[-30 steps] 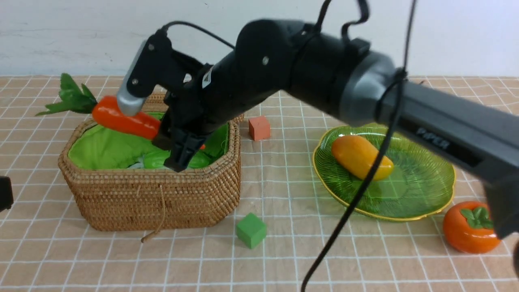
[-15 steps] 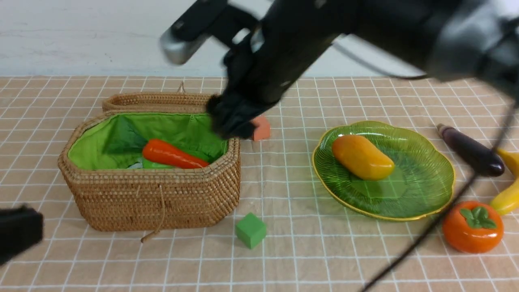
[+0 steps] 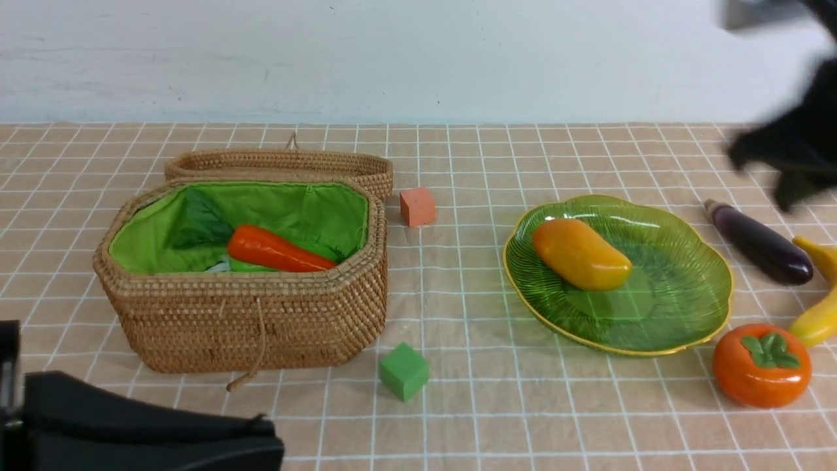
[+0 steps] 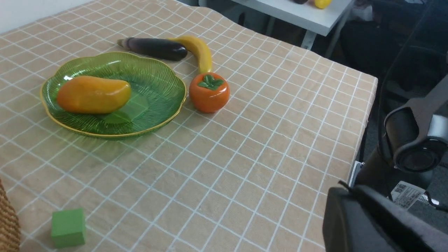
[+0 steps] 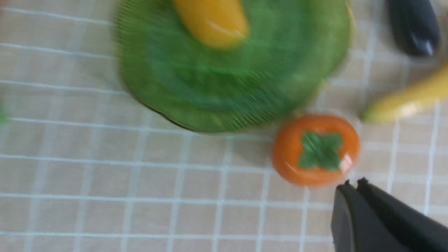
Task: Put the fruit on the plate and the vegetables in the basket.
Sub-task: Grab a tomato with your right arm and place it on the plate on the right.
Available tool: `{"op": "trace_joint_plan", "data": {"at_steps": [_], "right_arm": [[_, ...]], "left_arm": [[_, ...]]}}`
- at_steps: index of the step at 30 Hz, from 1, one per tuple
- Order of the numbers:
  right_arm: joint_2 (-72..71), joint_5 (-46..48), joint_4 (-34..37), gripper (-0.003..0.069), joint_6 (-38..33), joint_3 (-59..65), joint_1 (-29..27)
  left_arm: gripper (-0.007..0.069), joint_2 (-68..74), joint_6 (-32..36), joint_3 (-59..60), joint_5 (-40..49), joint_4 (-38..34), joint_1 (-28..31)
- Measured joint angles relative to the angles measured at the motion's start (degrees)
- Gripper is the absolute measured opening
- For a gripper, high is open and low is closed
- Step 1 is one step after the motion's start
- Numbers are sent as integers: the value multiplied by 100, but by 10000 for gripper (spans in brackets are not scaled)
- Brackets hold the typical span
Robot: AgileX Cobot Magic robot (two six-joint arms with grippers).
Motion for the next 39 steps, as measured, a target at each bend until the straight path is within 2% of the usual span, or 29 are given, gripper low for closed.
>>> {"op": "trace_joint_plan", "data": {"at_steps": [3,6,7,8,9,11,12,13,16,21,32,39], "right_arm": [[-135,-652,491,107,136,1092,-1000],[28,-1660,1506,279,-192,1950,-1944],[90,-1836,1701,313,-322,2065,-2024],[90,-1890,1767,313,-369,2099,-2063],[351,-2339,2422,429,-889,2345,-2371],[675,-2581,2955,533,-1356,2423,-2558],[675,-2581,2955,533,-1356,2423,-2573],[1013,-2839,3492,616,-1814,2441,-2656],[1415,-3156,4025,669,-2315,2441,-2672],[1898,-3520,4520,668,-2857,2429,-2672],[2101,-3449,4536,633,-3176,2415,-2672],[2078,-3244,4516,527,-3190,2415,-2672]], "left_arm": [[4,5,129,0,0,-19,0],[5,0,248,0,0,-19,0],[6,0,297,0,0,-19,0],[6,0,297,0,0,-19,0],[7,0,349,0,0,-19,0],[6,0,383,0,0,-19,0],[6,0,383,0,0,-19,0],[8,0,397,0,0,-19,0],[7,0,402,0,0,-19,0],[12,0,415,0,0,-13,0],[15,0,419,0,0,-13,0],[15,0,419,0,0,-18,0]]}}
